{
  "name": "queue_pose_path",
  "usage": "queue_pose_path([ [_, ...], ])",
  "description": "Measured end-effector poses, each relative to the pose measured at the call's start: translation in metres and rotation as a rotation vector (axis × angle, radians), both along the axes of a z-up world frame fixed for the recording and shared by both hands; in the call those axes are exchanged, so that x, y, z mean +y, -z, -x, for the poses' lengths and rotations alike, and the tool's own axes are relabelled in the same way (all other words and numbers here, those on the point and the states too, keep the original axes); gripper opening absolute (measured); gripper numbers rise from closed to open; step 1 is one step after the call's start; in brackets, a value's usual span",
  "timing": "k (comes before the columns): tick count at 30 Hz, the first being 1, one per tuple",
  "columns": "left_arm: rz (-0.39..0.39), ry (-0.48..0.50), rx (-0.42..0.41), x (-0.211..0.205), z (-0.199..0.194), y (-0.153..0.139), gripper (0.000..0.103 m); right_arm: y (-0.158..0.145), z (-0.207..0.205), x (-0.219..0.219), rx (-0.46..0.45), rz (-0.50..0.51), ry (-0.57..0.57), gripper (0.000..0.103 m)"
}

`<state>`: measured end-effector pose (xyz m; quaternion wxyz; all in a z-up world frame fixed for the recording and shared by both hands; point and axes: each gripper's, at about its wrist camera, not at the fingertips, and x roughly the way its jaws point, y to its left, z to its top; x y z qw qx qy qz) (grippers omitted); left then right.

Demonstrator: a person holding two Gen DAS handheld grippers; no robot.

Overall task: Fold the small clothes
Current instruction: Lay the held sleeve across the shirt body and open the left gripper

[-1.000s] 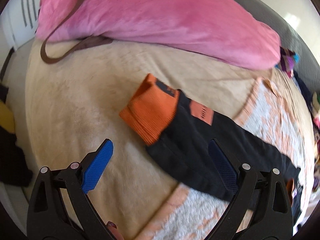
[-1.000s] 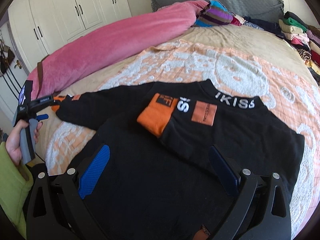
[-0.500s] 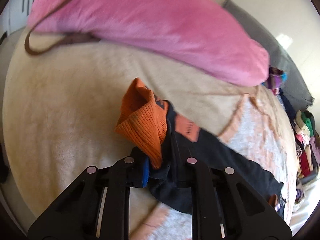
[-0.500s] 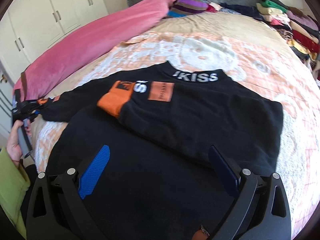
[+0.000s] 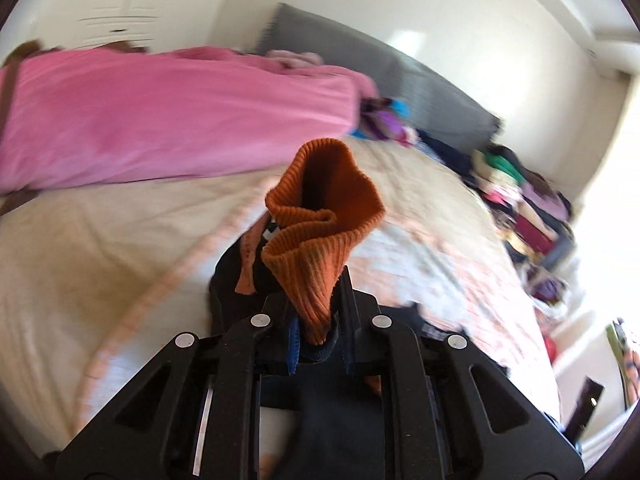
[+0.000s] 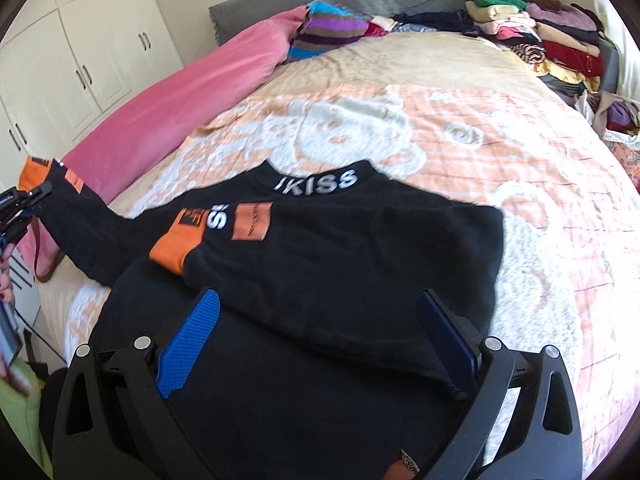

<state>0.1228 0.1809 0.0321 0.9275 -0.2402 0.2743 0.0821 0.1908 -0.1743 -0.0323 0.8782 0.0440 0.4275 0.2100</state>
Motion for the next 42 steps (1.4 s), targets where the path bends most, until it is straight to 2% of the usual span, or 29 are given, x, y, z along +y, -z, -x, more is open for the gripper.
queue_pose_path([
  [3,-0.004,0.09,0.015,-0.041,-0.017,0.0,0.009,-0.005,-0.004,-0.016,-0.019,-0.019,0.034,0.098],
  [7,-0.027,0.198,0.06,-0.096,-0.04,0.016,0.009,-0.01,-0.009,-0.038,-0.031,-0.046,0.083,0.098],
  [12,-0.048,0.328,0.157,-0.153,-0.052,0.058,0.007,-0.014,-0.015,-0.063,-0.037,-0.091,0.138,0.098],
  [17,-0.057,0.431,0.263,-0.19,-0.063,0.099,0.007,-0.013,-0.017,-0.075,-0.033,-0.11,0.162,0.098],
  [22,-0.068,0.478,0.311,-0.2,-0.068,0.12,0.008,-0.008,-0.018,-0.075,-0.015,-0.117,0.155,0.098],
  [27,-0.029,0.56,0.341,-0.212,-0.061,0.131,0.026,-0.002,-0.019,-0.065,0.009,-0.12,0.123,0.098],
  [32,0.02,0.619,0.324,-0.207,-0.048,0.122,0.035,0.003,-0.019,-0.056,0.033,-0.129,0.093,0.098],
  [34,0.009,0.62,0.307,-0.201,-0.044,0.114,0.036,0.005,-0.018,-0.05,0.051,-0.141,0.071,0.098],
  [37,-0.035,0.567,0.277,-0.18,-0.039,0.1,0.036,0.01,-0.016,-0.038,0.081,-0.171,0.029,0.098],
  [42,-0.109,0.389,0.265,-0.127,-0.039,0.085,0.04,0.025,-0.015,-0.011,0.141,-0.163,-0.033,0.098],
])
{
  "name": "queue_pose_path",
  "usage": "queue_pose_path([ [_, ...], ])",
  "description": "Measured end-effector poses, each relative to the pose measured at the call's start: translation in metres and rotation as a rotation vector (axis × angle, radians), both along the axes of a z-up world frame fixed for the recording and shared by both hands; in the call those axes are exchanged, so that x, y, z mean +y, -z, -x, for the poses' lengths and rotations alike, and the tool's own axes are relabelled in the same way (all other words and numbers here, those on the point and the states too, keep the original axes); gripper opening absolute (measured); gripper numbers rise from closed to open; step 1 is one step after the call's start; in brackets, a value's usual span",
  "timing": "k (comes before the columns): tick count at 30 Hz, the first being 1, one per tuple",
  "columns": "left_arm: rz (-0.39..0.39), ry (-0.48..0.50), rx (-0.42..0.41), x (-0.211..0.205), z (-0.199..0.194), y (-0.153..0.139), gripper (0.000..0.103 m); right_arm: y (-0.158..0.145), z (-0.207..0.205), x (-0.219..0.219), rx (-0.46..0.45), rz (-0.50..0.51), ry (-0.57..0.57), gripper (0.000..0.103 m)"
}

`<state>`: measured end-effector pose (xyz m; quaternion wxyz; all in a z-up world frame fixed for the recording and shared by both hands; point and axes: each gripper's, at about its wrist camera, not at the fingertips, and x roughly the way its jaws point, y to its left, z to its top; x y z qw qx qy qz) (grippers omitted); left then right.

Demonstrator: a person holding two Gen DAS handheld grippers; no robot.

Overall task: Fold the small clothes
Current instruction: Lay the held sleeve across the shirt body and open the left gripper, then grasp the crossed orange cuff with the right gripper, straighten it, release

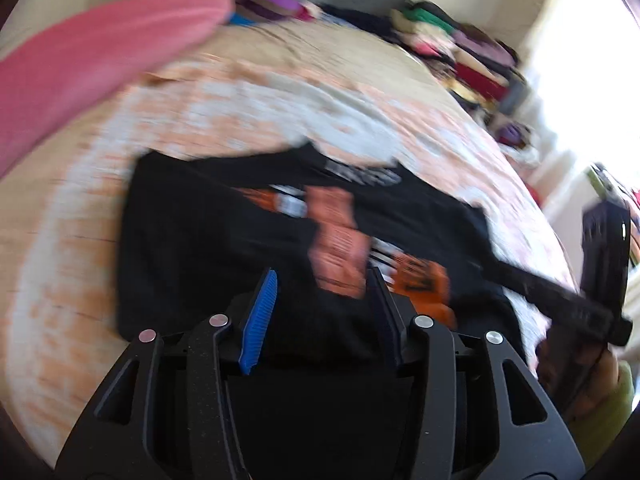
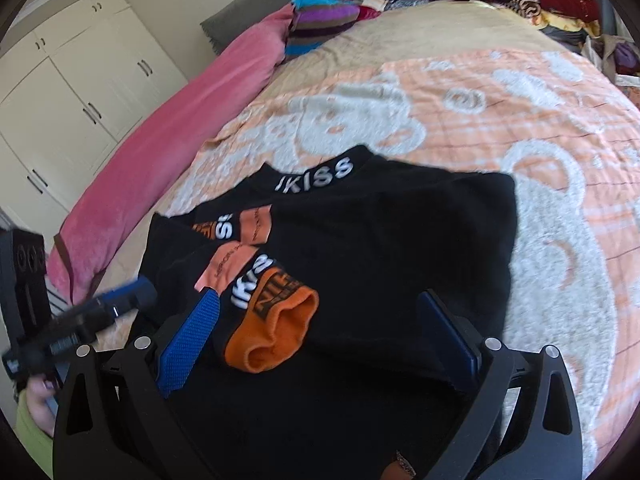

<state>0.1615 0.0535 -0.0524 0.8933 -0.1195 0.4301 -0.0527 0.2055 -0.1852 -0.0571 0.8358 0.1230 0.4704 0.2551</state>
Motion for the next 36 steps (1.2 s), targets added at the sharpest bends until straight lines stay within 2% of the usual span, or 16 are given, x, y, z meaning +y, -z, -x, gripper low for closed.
queue_pose_path([
  [5,0.006,-0.115,-0.009,0.045,0.002,-0.002,0.042,0.025,-0.005,0.026,0.044,0.045,-0.026,0.098],
  [8,0.026,-0.149,-0.009,0.058,0.003,-0.003,0.042,0.035,-0.005,0.039,0.042,0.078,-0.041,0.098],
  [9,0.035,-0.159,-0.01,0.062,0.003,-0.003,0.042,0.035,-0.004,0.043,0.026,0.091,-0.053,0.093],
  [10,0.04,-0.163,-0.011,0.064,0.005,-0.003,0.042,0.036,-0.004,0.046,0.017,0.097,-0.061,0.079],
  [12,0.034,-0.169,-0.01,0.066,0.005,-0.002,0.043,0.037,-0.004,0.049,0.017,0.087,-0.077,0.063],
  [14,0.023,-0.176,-0.01,0.066,0.005,-0.002,0.044,0.038,-0.003,0.051,0.011,0.085,-0.086,0.054],
  [16,0.01,-0.184,-0.01,0.069,0.005,-0.001,0.047,0.037,-0.004,0.05,0.015,0.065,-0.102,0.028],
  [18,-0.02,-0.196,-0.015,0.07,0.006,-0.004,0.047,0.033,-0.004,0.048,0.01,0.049,-0.103,0.016],
  [19,-0.033,-0.202,-0.021,0.071,0.007,-0.006,0.048,0.029,-0.003,0.047,0.004,0.032,-0.108,0.005],
  [22,-0.067,-0.217,-0.044,0.074,0.009,-0.014,0.048,0.01,-0.001,0.043,-0.035,-0.035,-0.121,0.005],
  [27,-0.101,-0.222,-0.084,0.075,0.013,-0.029,0.049,-0.046,0.007,0.024,-0.212,-0.085,-0.087,0.005],
  [31,-0.109,-0.188,-0.093,0.062,0.008,-0.033,0.05,-0.073,0.007,0.003,-0.309,-0.037,-0.032,0.005],
  [33,-0.119,-0.166,-0.086,0.051,0.002,-0.029,0.05,-0.074,0.002,-0.008,-0.318,0.002,0.004,0.005],
  [36,-0.121,-0.104,-0.066,0.025,-0.015,-0.02,0.051,-0.06,-0.011,-0.025,-0.252,0.049,0.057,0.005],
])
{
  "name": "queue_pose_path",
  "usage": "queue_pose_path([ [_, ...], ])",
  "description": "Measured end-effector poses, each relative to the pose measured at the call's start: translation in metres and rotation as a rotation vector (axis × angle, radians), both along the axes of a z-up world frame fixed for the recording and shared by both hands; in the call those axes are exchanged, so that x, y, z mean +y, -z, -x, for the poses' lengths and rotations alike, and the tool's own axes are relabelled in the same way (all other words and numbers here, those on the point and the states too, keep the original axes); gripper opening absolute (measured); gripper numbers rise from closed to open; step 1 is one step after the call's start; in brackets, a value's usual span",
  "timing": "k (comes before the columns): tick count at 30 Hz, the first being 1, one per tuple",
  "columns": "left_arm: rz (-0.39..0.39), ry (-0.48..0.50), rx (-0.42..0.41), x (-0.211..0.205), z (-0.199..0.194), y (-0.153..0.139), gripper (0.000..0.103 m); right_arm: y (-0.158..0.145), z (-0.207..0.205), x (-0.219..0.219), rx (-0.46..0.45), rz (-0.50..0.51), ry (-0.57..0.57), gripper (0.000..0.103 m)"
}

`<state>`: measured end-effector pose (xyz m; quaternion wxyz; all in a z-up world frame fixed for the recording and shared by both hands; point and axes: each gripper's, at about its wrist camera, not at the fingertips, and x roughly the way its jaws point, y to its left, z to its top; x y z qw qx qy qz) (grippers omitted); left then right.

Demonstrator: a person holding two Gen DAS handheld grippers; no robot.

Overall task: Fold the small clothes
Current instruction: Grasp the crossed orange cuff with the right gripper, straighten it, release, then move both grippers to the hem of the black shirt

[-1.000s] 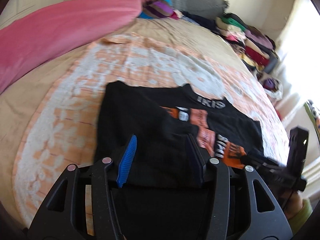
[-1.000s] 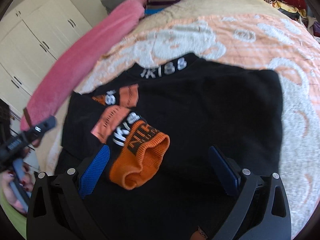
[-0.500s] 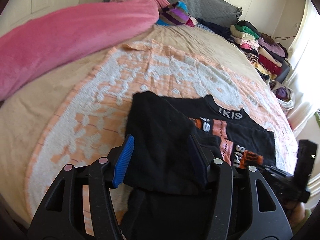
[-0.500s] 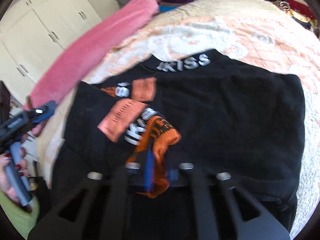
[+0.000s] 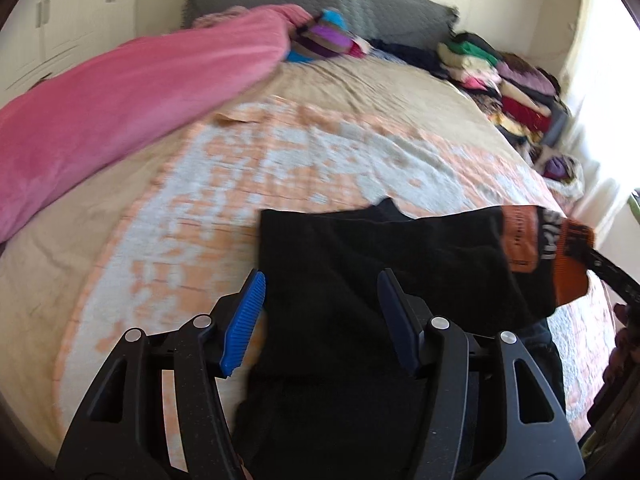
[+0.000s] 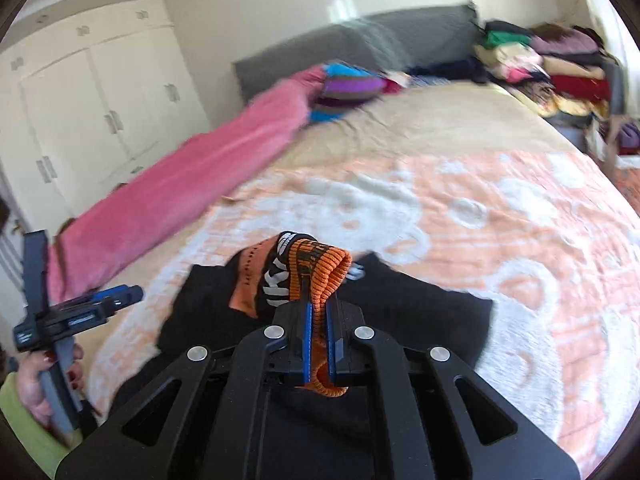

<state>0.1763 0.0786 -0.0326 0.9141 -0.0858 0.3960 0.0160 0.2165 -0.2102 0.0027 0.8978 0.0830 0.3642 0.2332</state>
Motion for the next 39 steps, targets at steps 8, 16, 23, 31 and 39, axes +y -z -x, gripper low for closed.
queue_pose_path([
  [8,-0.075,0.135,0.098,-0.066,-0.046,0.042,0.052,0.043,-0.014,-0.008,0.137,0.119,0.063,0.005],
  [16,-0.116,0.132,0.174,-0.072,-0.058,0.077,0.057,0.081,-0.022,-0.018,0.238,0.2,0.122,0.006],
  [23,-0.136,0.132,0.17,-0.075,-0.057,0.083,0.06,0.071,-0.019,-0.031,0.172,0.281,0.179,0.007],
  [31,-0.101,0.182,0.145,-0.077,-0.032,0.058,0.065,0.046,-0.001,0.0,0.11,0.133,-0.081,0.022],
  [39,-0.155,0.163,0.19,-0.074,-0.033,0.077,0.069,0.094,-0.008,0.016,0.262,0.255,-0.092,0.033],
])
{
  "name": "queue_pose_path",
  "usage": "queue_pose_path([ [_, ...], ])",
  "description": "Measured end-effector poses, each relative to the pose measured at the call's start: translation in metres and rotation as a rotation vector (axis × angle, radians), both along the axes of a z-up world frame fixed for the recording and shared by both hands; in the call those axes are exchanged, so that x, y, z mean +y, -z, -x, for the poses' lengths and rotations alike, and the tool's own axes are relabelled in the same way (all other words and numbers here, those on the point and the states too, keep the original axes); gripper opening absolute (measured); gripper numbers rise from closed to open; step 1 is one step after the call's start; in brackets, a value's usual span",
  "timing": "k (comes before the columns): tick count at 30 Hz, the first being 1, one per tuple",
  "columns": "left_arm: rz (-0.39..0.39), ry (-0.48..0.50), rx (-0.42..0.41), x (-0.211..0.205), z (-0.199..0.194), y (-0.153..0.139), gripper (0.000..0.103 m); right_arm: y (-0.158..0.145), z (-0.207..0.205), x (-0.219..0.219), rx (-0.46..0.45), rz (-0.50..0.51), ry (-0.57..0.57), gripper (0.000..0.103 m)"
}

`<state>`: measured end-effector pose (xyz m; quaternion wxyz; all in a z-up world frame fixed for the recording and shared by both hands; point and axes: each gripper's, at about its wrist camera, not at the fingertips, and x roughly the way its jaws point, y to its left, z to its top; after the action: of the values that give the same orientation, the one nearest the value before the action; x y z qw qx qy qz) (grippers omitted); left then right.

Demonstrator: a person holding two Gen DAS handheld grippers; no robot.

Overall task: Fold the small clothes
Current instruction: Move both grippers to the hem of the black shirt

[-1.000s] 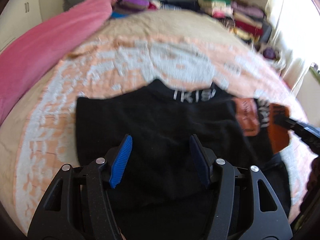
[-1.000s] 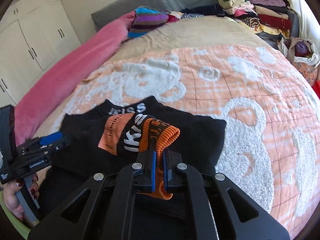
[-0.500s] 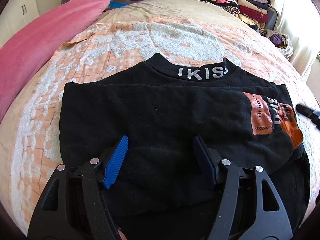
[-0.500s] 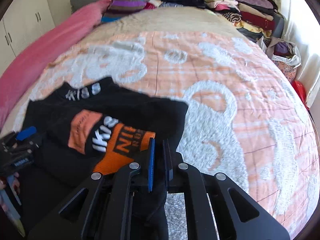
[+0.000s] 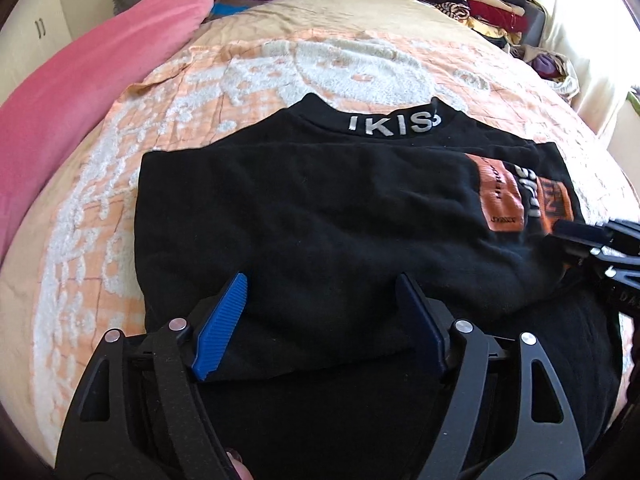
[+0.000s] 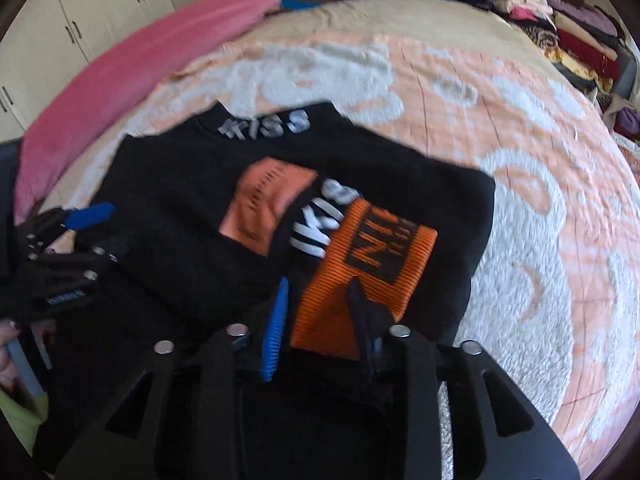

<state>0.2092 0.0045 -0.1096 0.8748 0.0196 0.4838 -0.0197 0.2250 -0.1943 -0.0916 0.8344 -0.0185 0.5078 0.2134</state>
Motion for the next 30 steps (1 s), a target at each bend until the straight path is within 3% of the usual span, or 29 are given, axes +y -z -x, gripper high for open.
queue_pose_path([
  [6,0.056,-0.022,0.003,0.009,0.006,-0.007,0.071,-0.01,0.002,-0.004,-0.017,-0.068,0.004,0.038],
  [9,0.064,-0.028,-0.011,0.011,0.012,-0.015,0.074,-0.022,0.003,-0.01,-0.053,-0.101,0.021,0.055],
  [11,0.061,-0.034,-0.021,0.013,0.014,-0.021,0.076,-0.03,0.007,-0.014,-0.07,-0.114,0.025,0.055],
  [13,0.068,-0.041,-0.026,0.015,0.016,-0.025,0.079,-0.035,0.008,-0.017,-0.086,-0.123,0.033,0.069],
  [17,0.069,-0.05,-0.043,0.019,0.018,-0.036,0.084,-0.043,0.008,-0.019,-0.11,-0.134,0.049,0.081],
  [19,0.064,-0.06,-0.057,0.02,0.02,-0.042,0.092,-0.047,0.009,-0.02,-0.129,-0.142,0.061,0.086],
  [30,0.067,-0.082,-0.111,0.03,0.029,-0.07,0.093,-0.074,0.017,-0.029,-0.216,-0.195,0.106,0.088],
])
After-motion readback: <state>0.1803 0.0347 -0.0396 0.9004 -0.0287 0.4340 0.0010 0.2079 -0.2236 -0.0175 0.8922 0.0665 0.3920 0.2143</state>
